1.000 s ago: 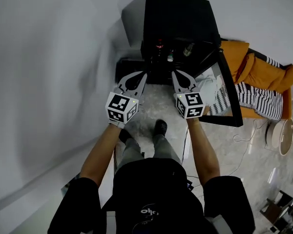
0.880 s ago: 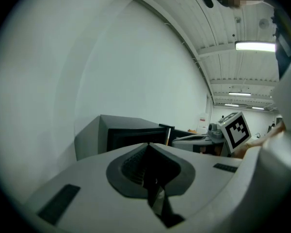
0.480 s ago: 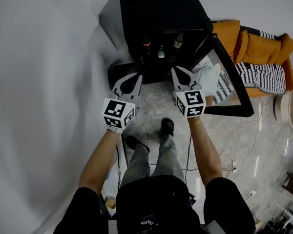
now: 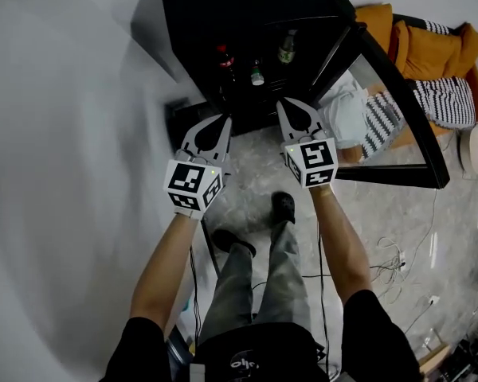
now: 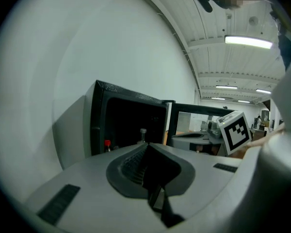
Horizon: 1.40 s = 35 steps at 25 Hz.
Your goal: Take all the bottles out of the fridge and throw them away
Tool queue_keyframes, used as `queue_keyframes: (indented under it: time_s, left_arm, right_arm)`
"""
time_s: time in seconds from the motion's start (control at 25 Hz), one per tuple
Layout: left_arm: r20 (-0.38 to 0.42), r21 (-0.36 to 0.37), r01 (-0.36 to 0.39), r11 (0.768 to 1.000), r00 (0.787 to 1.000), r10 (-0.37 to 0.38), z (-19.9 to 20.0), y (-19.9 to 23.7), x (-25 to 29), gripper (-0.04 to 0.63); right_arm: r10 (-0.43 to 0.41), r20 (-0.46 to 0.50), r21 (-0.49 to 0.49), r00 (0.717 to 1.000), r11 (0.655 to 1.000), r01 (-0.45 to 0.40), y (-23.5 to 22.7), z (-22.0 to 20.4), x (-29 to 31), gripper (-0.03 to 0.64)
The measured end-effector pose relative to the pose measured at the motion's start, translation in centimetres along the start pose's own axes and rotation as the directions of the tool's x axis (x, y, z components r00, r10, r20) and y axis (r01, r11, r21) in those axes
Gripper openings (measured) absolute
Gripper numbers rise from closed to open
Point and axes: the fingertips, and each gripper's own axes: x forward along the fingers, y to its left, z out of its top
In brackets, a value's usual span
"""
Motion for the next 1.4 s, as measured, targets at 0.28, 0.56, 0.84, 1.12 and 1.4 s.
queue_keyframes:
  time_s: [0.28, 0.56, 0.84, 1.12, 1.4]
  left_arm:
    - [-0.016, -0.007, 0.009, 1.0, 1.0, -0.01, -4.6, 1.2, 2.2, 0.0]
    - [-0.01, -0.012, -0.002, 1.0, 1.0, 0.002, -6.9, 2.1, 2.7, 0.0]
    - [-0.018, -0.03, 0.011, 0.999, 1.0, -0.012, -9.4, 2.1, 3.1, 0.0]
    - [-0.022, -0.025, 0.044, 0.999, 0.999, -0.045, -9.9, 2.1, 4.1, 0.0]
    - [-0.029, 0.001, 0.043, 0.999, 0.999, -0.043, -10.5, 2.7, 5.5, 0.0]
  right_arm:
    - [0.01, -0.028, -0.006, 1.0, 1.0, -0.01, 0.3, -5.2, 2.1, 0.006]
    - [0.0, -0.049, -0.005, 0.999, 1.0, 0.0, 0.6, -8.8, 3.9, 0.006]
    - [-0.026, -0.049, -0.012, 0.998, 1.0, 0.025, 0.9, -10.9, 5.4, 0.008]
    - [-0.046, -0.046, 0.011, 0.998, 0.999, 0.047, 0.7, -12.0, 6.9, 0.008]
    - [-0.09, -0.011, 0.031, 0.996, 0.995, 0.091, 0.1, -12.4, 7.9, 0.008]
